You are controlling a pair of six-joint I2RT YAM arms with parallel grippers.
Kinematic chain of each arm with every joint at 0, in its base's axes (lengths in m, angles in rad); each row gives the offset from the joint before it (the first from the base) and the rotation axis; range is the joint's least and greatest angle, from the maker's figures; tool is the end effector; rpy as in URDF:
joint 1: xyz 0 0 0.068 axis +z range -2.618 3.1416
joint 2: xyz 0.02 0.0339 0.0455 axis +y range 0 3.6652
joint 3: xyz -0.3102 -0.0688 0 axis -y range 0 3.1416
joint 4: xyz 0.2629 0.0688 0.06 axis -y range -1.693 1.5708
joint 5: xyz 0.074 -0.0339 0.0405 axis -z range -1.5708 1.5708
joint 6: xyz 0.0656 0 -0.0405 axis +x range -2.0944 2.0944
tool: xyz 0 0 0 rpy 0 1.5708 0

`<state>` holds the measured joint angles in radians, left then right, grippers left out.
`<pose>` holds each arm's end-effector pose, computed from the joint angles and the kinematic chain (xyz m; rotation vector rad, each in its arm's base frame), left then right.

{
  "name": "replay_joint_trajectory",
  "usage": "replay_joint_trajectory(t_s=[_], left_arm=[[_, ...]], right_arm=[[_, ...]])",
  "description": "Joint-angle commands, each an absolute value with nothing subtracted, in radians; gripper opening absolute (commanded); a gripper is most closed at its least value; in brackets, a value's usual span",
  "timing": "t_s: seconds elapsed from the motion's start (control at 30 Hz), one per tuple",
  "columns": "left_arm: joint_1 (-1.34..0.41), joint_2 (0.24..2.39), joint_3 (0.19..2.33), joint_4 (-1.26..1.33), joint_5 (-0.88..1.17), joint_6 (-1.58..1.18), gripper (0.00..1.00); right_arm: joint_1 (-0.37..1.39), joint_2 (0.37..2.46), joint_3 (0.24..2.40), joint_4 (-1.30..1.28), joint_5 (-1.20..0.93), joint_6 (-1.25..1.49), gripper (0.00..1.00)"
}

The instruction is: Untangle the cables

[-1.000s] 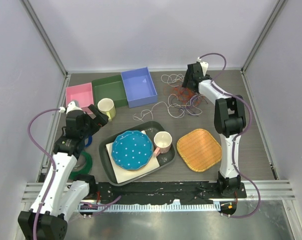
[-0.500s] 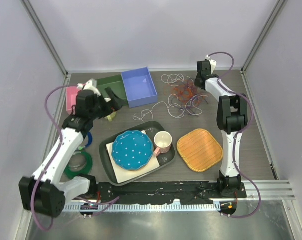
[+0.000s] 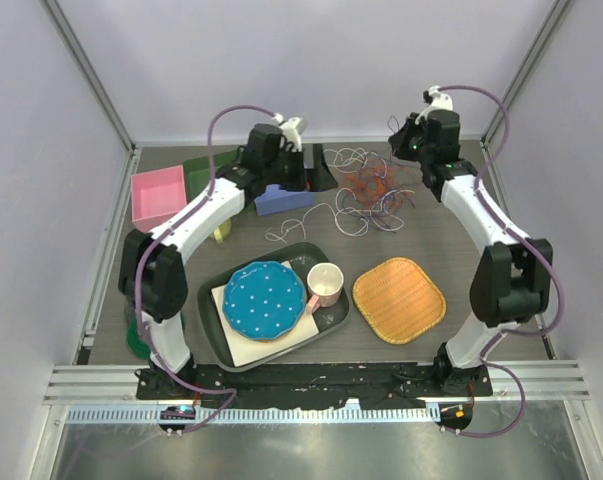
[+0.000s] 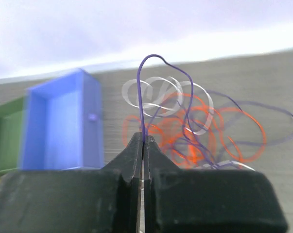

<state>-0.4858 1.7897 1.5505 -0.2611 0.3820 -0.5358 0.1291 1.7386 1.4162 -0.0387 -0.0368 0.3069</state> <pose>0.4089 -0.2436 0.3476 0.1954 2.1857 -0.9998 0.4665 0.0630 0.3436 0.1481 1.9398 0.3258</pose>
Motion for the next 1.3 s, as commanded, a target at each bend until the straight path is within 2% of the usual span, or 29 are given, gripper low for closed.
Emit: replay_joint_trajectory(t_s=[0.0,0.13,0.33,0.53,0.63,0.73,0.77,0.8,0.83,0.87,0.93,1.0,1.03,1.13,1.27], left_arm=[[-0.593,1.848,1.726,-0.340,0.390,-0.342,1.00],[-0.666,1.875,1.767,-0.319,0.272,-0.275,1.00],[-0.701,1.882,1.758,-0.218,0.238,-0.264,1.00],[-0.701,1.924,1.750,-0.201,0.132,-0.290,1.00],[-0.701,1.936,1.744,-0.193,0.149,-0.307,0.99],[-0.701,1.924,1.727,-0.154,0.195,-0.322,0.75],[-0.701,1.916,1.709,-0.128,0.210,-0.336,0.50],[-0.701,1.904,1.695,-0.120,0.212,-0.344,0.32],[-0.701,1.892,1.681,-0.111,0.210,-0.351,0.06],[-0.701,1.847,1.636,-0.082,0.181,-0.360,0.00],[-0.701,1.789,1.574,-0.039,0.141,-0.357,0.00],[-0.699,1.694,1.501,-0.015,0.024,-0.356,0.00],[-0.693,1.663,1.490,-0.023,-0.029,-0.353,0.00],[-0.648,1.592,1.517,-0.115,-0.150,-0.371,0.00],[-0.542,1.549,1.581,-0.242,-0.244,-0.370,0.00]], right_arm=[[0.132,1.609,1.440,-0.036,-0.296,0.324,0.01],[0.138,1.508,1.480,-0.197,-0.437,0.336,0.01],[0.146,1.381,1.401,-0.158,-0.633,0.414,0.01],[0.146,1.229,1.296,-0.074,-0.643,0.471,0.01],[0.146,1.203,1.281,-0.066,-0.664,0.489,0.01],[0.146,1.212,1.284,-0.064,-0.696,0.506,0.01],[0.146,1.218,1.287,-0.066,-0.698,0.508,0.01],[0.146,1.224,1.295,-0.077,-0.692,0.505,0.01],[0.146,1.236,1.301,-0.089,-0.681,0.502,0.01],[0.146,1.245,1.310,-0.107,-0.666,0.494,0.01],[0.146,1.264,1.344,-0.181,-0.586,0.459,0.02],[0.146,1.298,1.389,-0.266,-0.467,0.431,0.20],[0.146,1.310,1.402,-0.288,-0.428,0.426,0.45],[0.146,1.339,1.424,-0.314,-0.349,0.417,0.71],[0.146,1.348,1.424,-0.304,-0.359,0.414,0.89]])
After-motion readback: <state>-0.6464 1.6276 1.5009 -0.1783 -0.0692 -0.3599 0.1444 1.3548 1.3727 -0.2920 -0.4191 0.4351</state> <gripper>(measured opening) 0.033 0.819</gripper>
